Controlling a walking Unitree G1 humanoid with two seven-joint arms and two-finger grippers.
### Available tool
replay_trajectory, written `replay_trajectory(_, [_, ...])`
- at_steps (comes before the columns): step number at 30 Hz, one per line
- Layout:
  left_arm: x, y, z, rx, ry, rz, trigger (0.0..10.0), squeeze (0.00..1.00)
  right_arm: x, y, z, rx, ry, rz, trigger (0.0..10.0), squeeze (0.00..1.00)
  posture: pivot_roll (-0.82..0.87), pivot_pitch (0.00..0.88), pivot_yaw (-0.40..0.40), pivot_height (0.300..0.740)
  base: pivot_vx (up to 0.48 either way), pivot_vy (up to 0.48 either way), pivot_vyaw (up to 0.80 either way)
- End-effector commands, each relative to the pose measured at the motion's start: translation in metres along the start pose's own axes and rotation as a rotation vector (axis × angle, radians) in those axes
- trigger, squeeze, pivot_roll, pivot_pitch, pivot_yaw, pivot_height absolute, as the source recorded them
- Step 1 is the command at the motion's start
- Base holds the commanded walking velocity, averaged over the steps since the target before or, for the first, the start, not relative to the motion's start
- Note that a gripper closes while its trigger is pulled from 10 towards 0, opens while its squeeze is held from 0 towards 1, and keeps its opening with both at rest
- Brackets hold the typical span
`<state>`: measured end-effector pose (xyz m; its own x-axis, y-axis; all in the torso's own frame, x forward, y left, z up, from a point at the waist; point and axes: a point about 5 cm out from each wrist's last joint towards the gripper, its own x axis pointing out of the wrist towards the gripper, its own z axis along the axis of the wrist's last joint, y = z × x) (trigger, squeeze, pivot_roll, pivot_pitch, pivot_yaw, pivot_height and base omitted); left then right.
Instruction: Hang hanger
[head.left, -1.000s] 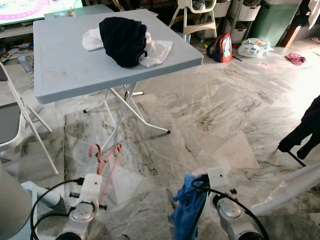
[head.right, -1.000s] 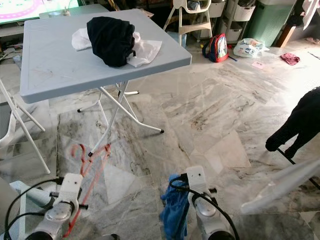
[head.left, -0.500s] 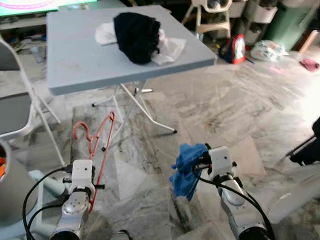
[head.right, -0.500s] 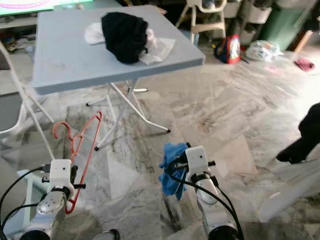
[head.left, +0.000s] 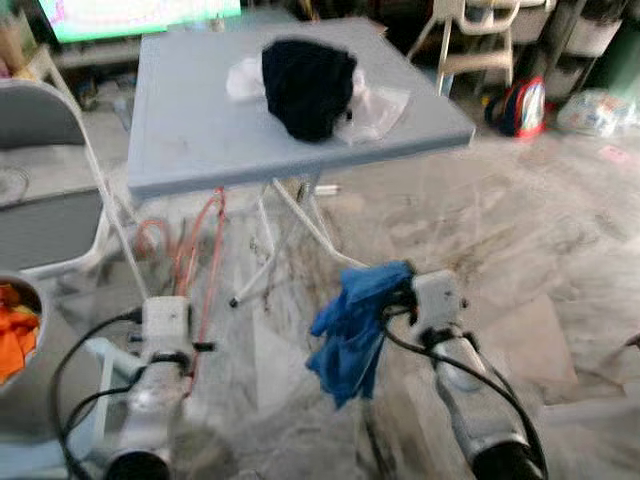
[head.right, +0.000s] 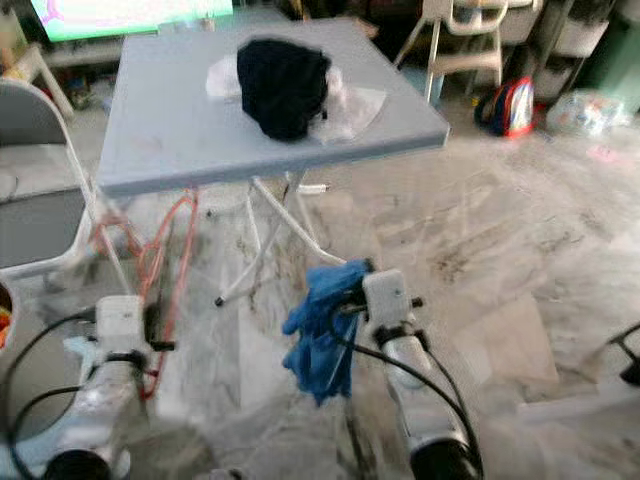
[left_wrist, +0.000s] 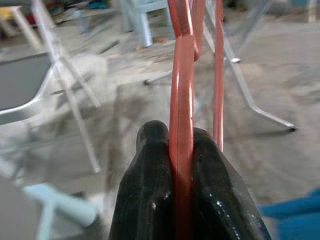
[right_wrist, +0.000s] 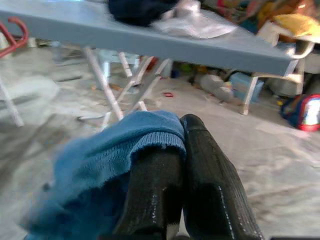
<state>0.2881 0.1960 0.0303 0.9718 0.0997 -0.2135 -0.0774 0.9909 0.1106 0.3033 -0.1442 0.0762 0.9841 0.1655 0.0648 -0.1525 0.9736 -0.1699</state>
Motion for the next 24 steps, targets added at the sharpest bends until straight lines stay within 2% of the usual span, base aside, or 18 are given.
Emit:
replay_trajectory(1, [0.005, 0.012, 0.013, 0.022, -0.036, 0.027, 10.0, 0.00, 0.008, 0.004, 0.015, 0.023, -0.051, 0.002, 10.0, 0.00, 0.12, 0.097, -0.032, 0.740, 0.289, 0.000, 0.00])
replay_trajectory(8, [0.006, 0.012, 0.021, 0.026, -0.060, 0.030, 10.0, 0.00, 0.012, 0.007, 0.028, 0.019, -0.109, 0.023, 10.0, 0.00, 0.12, 0.091, -0.030, 0.740, 0.287, 0.000, 0.00])
replay_trajectory(13, [0.005, 0.008, 0.036, 0.055, -0.126, 0.024, 10.0, 0.00, 0.012, 0.009, 0.034, 0.028, -0.122, 0.028, 10.0, 0.00, 0.13, 0.095, -0.030, 0.740, 0.266, 0.000, 0.40])
replay_trajectory(21, [0.003, 0.007, 0.061, 0.103, -0.249, 0.050, 10.0, 0.00, 0.012, 0.015, 0.038, 0.023, -0.135, 0.062, 10.0, 0.00, 0.13, 0.109, -0.037, 0.740, 0.260, 0.000, 0.00])
replay_trajectory(24, [0.002, 0.009, 0.064, 0.099, -0.256, 0.069, 10.0, 0.00, 0.012, 0.016, 0.039, 0.022, -0.135, 0.070, 10.0, 0.00, 0.13, 0.111, -0.039, 0.740, 0.322, 0.000, 0.00])
